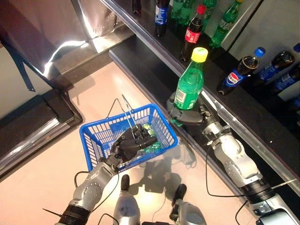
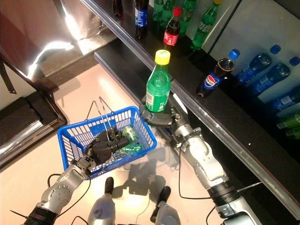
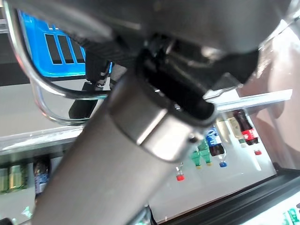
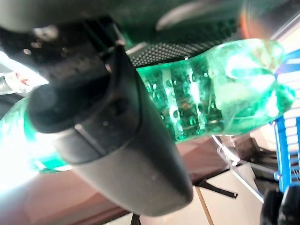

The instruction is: Pick up the drink and place into the basket.

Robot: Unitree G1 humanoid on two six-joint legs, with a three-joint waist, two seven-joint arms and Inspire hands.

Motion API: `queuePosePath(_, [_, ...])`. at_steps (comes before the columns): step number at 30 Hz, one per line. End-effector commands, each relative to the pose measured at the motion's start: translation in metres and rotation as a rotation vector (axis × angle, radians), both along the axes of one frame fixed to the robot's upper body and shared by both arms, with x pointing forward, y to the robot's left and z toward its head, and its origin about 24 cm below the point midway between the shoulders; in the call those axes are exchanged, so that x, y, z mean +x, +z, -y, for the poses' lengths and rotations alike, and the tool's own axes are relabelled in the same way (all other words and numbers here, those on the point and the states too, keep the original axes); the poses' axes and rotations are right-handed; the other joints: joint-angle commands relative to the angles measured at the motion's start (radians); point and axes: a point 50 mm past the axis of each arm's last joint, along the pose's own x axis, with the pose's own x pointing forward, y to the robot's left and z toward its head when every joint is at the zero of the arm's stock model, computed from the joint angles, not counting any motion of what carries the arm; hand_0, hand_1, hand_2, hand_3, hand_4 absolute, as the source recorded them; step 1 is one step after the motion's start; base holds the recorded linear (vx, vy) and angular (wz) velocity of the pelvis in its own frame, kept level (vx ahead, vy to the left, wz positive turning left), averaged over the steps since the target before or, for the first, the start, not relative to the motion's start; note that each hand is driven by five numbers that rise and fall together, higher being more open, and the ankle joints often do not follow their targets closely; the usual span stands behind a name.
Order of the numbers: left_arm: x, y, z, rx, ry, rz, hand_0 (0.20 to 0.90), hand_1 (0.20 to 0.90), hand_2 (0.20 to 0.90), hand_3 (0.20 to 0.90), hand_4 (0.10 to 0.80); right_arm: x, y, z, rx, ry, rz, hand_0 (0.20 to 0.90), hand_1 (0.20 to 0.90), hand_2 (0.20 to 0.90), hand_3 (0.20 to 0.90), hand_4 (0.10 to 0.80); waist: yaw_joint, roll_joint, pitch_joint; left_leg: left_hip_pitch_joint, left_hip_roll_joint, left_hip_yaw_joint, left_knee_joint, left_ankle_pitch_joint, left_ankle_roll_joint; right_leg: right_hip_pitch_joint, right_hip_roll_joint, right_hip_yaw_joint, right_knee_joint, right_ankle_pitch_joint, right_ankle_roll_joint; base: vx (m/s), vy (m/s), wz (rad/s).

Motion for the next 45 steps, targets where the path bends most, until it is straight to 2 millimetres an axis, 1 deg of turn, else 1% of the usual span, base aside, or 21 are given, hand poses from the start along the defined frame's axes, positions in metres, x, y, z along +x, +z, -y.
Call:
queuePosePath(1, [-0.007, 0.123, 0.062, -0.327, -0.357, 0.631, 0.3, 0.3, 0.3, 0.2, 0.1, -0.01, 0.035, -0.037, 0.123, 0.17, 0.191, 0.3, 0.3, 0.3, 0.2, 0.1, -0.001, -0.041, -0.385, -0.001, -0.004, 0.029, -0.002, -0.044, 0.032, 0.079, -0.07, -0.024, -0.002, -0.076, 0.071, 0.0, 0.0, 0.0])
queuePosePath(6, [-0.013, 0.134, 0.07, -0.325, -0.418, 0.692, 0.3, 0.3, 0.3, 0.2, 0.1, -0.011, 0.034, -0.048, 0.12, 0.208, 0.178, 0.3, 0.3, 0.3, 0.2, 0.1, 0.003, -0.044, -0.386, -0.004, -0.006, 0.026, -0.002, -0.042, 0.033, 0.078, -0.069, -0.023, -0.002, -0.076, 0.072, 0.004, 0.007, 0.02])
queuePosePath(10, [-0.017, 0.143, 0.072, -0.326, -0.448, 0.738, 0.3, 0.3, 0.3, 0.2, 0.1, -0.012, 0.03, -0.055, 0.098, 0.234, 0.153, 0.3, 0.3, 0.3, 0.2, 0.1, 0.005, -0.046, -0.388, -0.004, -0.008, 0.024, -0.002, -0.042, 0.033, 0.079, -0.07, -0.024, -0.002, -0.076, 0.072, 0.0, 0.0, 0.0])
queuePosePath(16, [-0.023, 0.155, 0.077, -0.335, -0.497, 0.807, 0.3, 0.3, 0.3, 0.2, 0.1, -0.009, 0.012, -0.061, 0.009, 0.242, 0.079, 0.3, 0.3, 0.3, 0.2, 0.1, 0.007, -0.05, -0.391, -0.009, -0.01, 0.02, -0.002, -0.039, 0.032, 0.078, -0.072, -0.029, -0.002, -0.076, 0.073, 0.0, 0.0, 0.0])
queuePosePath(20, [-0.027, 0.16, 0.079, -0.335, -0.52, 0.833, 0.3, 0.3, 0.3, 0.2, 0.1, -0.008, -0.001, -0.061, -0.04, 0.229, 0.018, 0.3, 0.3, 0.3, 0.2, 0.1, 0.007, -0.055, -0.392, -0.012, -0.01, 0.018, -0.002, -0.036, 0.031, 0.078, -0.07, -0.029, -0.002, -0.075, 0.073, 0.003, -0.004, 0.04])
queuePosePath(25, [-0.029, 0.164, 0.078, -0.337, -0.54, 0.856, 0.3, 0.3, 0.3, 0.2, 0.1, -0.005, -0.027, -0.055, -0.134, 0.208, -0.1, 0.3, 0.3, 0.3, 0.2, 0.1, 0.006, -0.059, -0.393, -0.01, -0.01, 0.016, -0.002, -0.034, 0.029, 0.08, -0.069, -0.029, -0.002, -0.075, 0.072, 0.001, -0.001, 0.01])
queuePosePath(37, [-0.034, 0.168, 0.08, -0.332, -0.575, 0.892, 0.3, 0.3, 0.3, 0.2, 0.1, 0.0, -0.052, -0.048, -0.267, 0.15, -0.21, 0.3, 0.3, 0.3, 0.2, 0.1, 0.009, -0.061, -0.389, -0.006, -0.01, 0.008, -0.002, -0.033, 0.027, 0.087, -0.07, -0.026, -0.002, -0.075, 0.073, 0.0, 0.0, 0.0])
queuePosePath(45, [-0.038, 0.172, 0.083, -0.326, -0.605, 0.916, 0.3, 0.3, 0.3, 0.2, 0.1, 0.001, -0.058, -0.046, -0.371, 0.127, -0.214, 0.3, 0.3, 0.3, 0.2, 0.1, 0.007, -0.062, -0.387, -0.005, -0.009, 0.006, -0.002, -0.031, 0.025, 0.088, -0.069, -0.022, -0.002, -0.075, 0.072, 0.0, 0.0, 0.0])
